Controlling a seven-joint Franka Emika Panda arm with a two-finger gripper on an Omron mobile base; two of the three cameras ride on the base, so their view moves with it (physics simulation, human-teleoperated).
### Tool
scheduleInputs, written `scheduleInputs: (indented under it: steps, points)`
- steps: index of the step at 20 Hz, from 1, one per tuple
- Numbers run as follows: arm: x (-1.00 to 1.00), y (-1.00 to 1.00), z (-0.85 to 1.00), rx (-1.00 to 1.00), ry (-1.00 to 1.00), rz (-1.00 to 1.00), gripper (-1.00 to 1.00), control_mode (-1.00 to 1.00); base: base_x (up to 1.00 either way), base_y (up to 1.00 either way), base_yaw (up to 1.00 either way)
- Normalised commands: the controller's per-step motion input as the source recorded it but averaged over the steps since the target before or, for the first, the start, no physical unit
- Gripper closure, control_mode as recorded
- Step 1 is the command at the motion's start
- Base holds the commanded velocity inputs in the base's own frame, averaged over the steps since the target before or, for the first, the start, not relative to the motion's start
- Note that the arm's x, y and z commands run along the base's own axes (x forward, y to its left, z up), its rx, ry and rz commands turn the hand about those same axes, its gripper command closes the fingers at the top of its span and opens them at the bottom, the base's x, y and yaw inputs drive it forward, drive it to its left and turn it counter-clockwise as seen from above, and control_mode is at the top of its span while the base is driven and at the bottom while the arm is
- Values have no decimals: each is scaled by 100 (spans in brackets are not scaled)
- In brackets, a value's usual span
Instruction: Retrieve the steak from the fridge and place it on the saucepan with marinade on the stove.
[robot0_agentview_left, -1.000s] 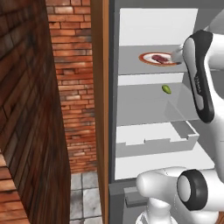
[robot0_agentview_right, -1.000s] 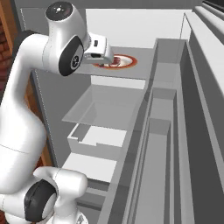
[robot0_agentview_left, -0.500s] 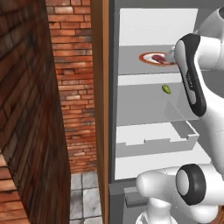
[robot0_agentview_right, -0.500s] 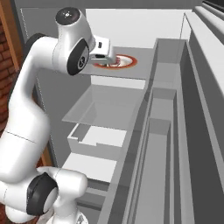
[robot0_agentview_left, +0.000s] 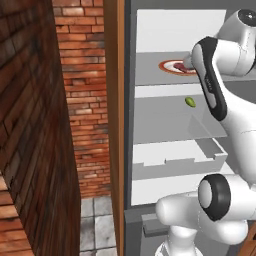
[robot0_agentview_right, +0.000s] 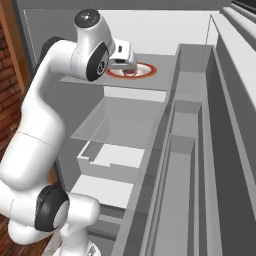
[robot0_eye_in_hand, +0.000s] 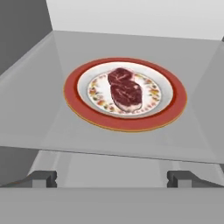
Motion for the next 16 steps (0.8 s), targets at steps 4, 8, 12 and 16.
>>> scheduleInputs:
  steps: [4, 8, 12, 16]
  points:
    - [40, -13, -5, 0, 0, 1, -100, -100, 0, 0, 0]
    - [44, -11, -10, 0, 2, 3, -100, -100, 0, 0, 0]
    - [42, -3, -14, 0, 1, 3, -100, -100, 0, 0, 0]
    - [40, 0, -16, 0, 0, 3, -100, -100, 0, 0, 0]
